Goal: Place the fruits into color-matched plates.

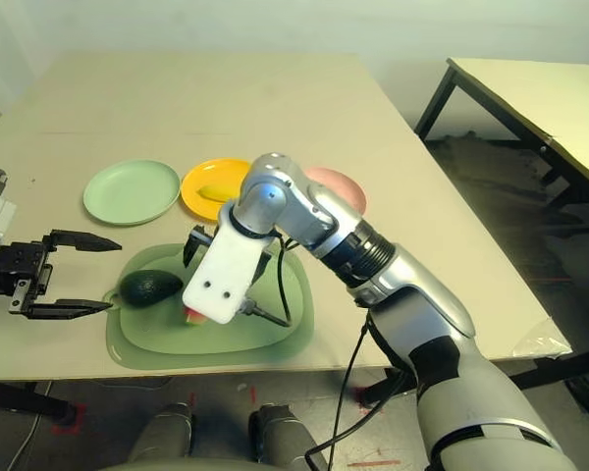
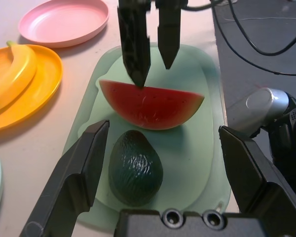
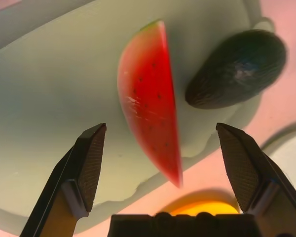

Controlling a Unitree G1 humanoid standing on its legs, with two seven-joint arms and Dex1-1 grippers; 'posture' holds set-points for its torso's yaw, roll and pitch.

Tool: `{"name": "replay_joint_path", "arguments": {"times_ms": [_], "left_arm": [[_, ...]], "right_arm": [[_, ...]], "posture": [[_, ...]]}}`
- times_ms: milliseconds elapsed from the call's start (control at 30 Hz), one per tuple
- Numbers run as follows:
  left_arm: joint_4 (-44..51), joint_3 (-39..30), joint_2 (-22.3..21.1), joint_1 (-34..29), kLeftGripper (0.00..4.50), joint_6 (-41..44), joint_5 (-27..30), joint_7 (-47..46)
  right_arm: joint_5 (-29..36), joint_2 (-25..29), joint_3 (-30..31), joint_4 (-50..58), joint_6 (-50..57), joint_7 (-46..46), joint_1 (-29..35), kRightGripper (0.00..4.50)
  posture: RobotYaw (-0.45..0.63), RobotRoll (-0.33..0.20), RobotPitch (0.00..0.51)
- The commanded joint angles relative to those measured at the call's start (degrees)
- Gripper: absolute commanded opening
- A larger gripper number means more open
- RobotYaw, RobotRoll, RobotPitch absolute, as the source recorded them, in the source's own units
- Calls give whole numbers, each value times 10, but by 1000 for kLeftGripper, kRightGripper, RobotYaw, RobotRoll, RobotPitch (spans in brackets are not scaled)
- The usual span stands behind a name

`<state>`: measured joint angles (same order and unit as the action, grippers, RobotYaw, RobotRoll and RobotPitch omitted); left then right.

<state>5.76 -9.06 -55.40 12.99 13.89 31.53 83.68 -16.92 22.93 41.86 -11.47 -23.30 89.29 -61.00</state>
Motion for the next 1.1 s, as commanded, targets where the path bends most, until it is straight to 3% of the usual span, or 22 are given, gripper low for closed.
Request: {"name": "replay_joint_path", "arguments": {"times_ms": [33, 533, 933, 1033, 1100], "left_arm": [[9, -4, -8, -13, 4500, -4, -9, -5], [29, -9, -5, -33, 4500, 2, 0, -24], [16, 1, -2, -22, 4500, -8, -14, -25], [14, 1, -1, -20, 4500, -10, -16, -27], [12, 0, 0, -18, 4500, -12, -17, -29]], "right_arm": [[-17, -11, 18, -20, -11, -11, 4, 4480], [-78, -52, 43, -158, -67, -59, -8, 4480], [-75, -75, 44, -156, -59, -47, -5, 4480], [-71, -73, 46, -151, -61, -40, 2, 3826], [-68, -72, 46, -149, -62, -37, 6, 3088]], "posture": [[145, 0, 114], [163, 0, 118], [165, 0, 121], [166, 0, 120], [167, 0, 121]]}}
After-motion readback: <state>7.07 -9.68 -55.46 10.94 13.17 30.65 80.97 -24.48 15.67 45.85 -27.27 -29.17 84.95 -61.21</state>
